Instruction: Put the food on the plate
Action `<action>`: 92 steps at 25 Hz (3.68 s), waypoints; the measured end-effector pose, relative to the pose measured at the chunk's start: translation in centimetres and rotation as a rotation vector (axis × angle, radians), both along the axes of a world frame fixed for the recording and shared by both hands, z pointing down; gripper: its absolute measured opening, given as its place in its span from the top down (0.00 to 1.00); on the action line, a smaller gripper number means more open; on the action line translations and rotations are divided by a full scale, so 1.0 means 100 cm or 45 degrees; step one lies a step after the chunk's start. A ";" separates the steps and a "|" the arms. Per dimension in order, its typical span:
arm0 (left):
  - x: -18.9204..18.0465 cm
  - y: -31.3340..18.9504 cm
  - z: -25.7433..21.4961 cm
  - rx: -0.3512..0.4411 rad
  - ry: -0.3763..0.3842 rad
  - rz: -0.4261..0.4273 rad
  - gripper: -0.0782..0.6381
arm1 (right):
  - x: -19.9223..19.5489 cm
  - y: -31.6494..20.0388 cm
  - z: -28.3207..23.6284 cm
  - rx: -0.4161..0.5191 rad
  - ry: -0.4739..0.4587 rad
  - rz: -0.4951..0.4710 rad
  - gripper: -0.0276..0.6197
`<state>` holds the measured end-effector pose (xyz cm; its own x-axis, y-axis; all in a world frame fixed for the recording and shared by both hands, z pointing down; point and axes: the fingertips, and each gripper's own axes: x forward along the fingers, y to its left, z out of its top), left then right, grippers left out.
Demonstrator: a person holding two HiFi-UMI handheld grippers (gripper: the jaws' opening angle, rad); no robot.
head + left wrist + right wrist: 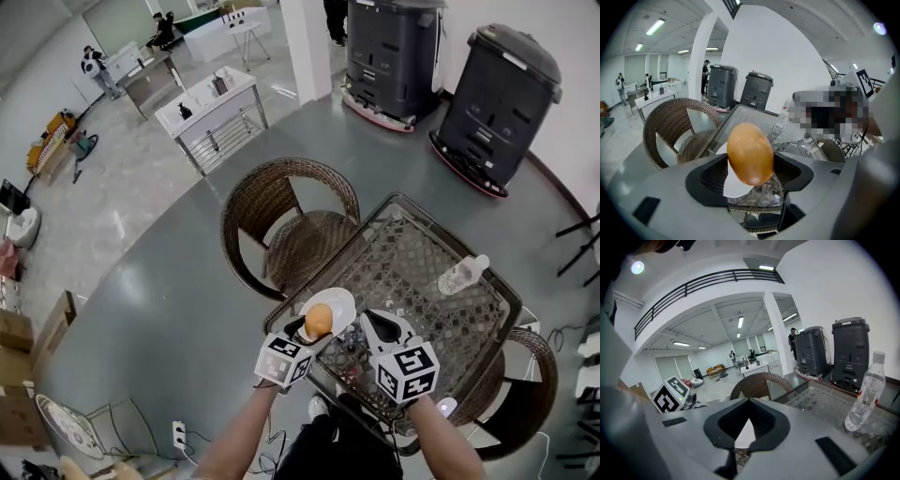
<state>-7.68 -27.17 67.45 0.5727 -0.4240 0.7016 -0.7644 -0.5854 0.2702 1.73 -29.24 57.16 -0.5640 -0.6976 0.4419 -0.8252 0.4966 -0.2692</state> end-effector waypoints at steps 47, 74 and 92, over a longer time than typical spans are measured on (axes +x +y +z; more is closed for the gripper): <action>0.003 -0.011 0.062 -0.169 -0.028 -0.167 0.47 | 0.000 0.012 0.035 -0.130 0.015 0.010 0.95; 0.003 0.019 -0.140 0.430 0.177 -0.113 0.88 | -0.027 0.010 -0.063 0.133 -0.073 0.008 0.95; 0.002 0.027 -0.251 0.654 0.324 -0.071 0.88 | -0.047 0.030 -0.166 0.431 -0.136 -0.036 0.95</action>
